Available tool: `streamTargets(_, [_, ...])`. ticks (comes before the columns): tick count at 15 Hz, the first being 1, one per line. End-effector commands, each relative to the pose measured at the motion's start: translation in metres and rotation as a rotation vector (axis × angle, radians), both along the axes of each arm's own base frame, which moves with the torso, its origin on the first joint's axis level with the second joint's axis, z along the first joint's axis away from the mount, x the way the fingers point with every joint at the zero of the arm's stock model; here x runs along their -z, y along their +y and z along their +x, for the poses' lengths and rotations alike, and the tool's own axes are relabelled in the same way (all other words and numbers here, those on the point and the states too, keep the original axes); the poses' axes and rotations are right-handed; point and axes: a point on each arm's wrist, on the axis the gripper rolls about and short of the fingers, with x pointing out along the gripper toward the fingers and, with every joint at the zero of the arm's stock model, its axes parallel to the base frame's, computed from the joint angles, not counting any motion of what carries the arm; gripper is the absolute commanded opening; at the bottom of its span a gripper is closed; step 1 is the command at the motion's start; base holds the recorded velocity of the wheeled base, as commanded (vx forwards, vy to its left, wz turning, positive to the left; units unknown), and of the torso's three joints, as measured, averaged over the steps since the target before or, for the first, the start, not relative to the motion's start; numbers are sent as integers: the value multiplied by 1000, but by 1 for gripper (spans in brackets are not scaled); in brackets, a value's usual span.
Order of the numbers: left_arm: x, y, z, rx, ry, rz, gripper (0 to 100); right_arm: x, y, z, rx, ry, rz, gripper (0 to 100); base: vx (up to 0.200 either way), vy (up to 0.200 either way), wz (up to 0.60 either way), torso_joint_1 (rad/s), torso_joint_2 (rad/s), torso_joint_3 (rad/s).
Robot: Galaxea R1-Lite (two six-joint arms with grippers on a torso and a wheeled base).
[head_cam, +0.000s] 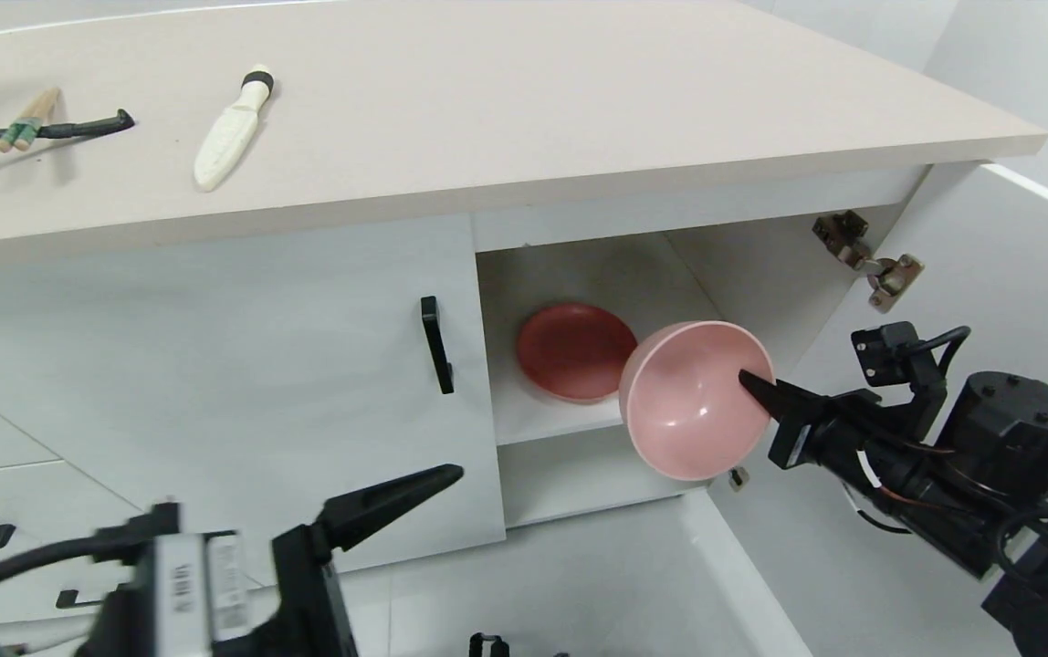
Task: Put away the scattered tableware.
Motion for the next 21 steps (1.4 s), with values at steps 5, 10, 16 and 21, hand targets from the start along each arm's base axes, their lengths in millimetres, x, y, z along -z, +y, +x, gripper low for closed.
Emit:
streamTargets(5, [-31, 89, -33, -162, -124, -158, 100, -10, 8, 11, -15, -40, 15, 0, 0, 0, 0, 0, 0, 0])
streamTargets(10, [-5, 130, -45, -486, -25, -11, 100, -17, 28, 27, -43, -14, 1, 0, 0, 0, 0, 0, 0, 0])
streamTargets(16, [43, 155, -79, -718, 174, 121, 100, -6, 34, 40, -10, 22, -19, 0, 0, 0, 0, 0, 0, 0])
streamTargets(21, [62, 159, -91, -753, 199, 208, 100, 6, 43, 65, -7, 25, -20, 0, 0, 0, 0, 0, 0, 0])
